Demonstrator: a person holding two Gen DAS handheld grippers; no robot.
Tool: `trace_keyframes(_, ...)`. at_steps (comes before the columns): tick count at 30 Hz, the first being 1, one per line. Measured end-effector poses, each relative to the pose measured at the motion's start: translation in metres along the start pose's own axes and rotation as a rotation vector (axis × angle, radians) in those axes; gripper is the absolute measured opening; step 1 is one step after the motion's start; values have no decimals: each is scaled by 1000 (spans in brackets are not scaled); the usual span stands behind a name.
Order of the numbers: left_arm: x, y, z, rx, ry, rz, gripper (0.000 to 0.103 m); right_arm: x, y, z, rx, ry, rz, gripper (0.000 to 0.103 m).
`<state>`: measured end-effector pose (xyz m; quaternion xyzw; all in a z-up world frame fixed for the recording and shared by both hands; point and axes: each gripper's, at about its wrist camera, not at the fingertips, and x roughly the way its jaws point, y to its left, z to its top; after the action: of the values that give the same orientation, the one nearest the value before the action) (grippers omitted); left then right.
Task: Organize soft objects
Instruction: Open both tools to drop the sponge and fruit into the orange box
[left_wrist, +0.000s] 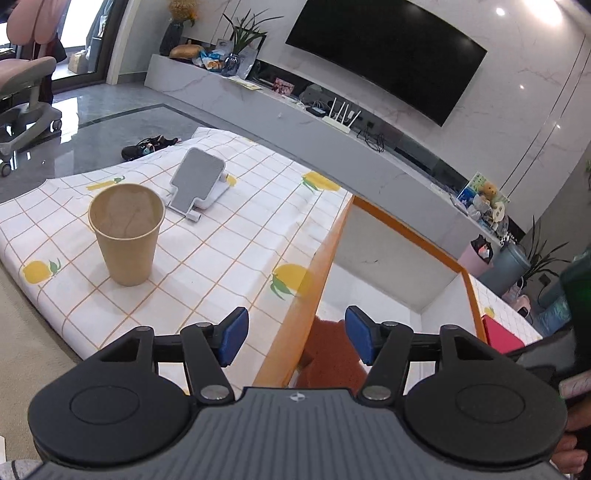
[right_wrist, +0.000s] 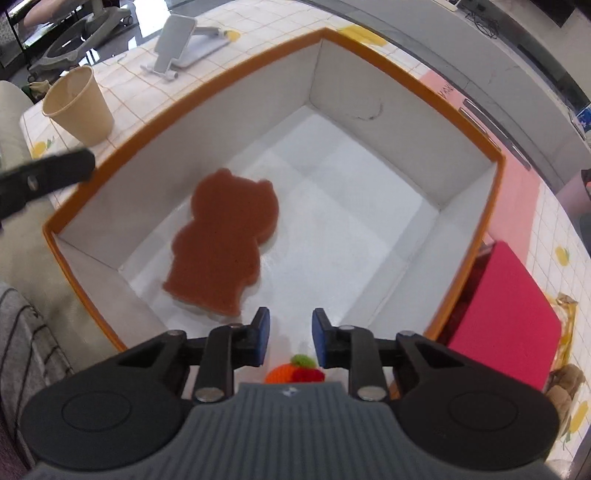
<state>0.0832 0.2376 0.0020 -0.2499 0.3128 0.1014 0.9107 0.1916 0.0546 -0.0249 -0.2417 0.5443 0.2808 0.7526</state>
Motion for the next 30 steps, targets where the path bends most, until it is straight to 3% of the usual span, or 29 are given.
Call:
trace_keyframes(4, 0, -2, -1, 21, 19, -4, 71, 0, 4, 6, 37, -14, 11, 40)
trace_keyframes(10, -2, -4, -2, 33, 24, -3, 71, -6, 19, 6, 9, -58, 6, 55)
trace_keyframes(13, -3, -4, -2, 36, 28, 3, 71, -14, 20, 2, 20, -100, -8, 75)
trace_keyframes(17, -7, -9, -2, 52, 44, -50, 71, -25, 18, -9, 44, -151, -2, 88)
trace_keyframes(25, -14, -42, -12, 184, 58, -18, 71, -55, 8, -50, 152, -222, 25, 93)
trace_keyframes(30, -37, -59, -16, 220, 34, -80, 71, -84, -5, -81, 229, -292, 14, 93)
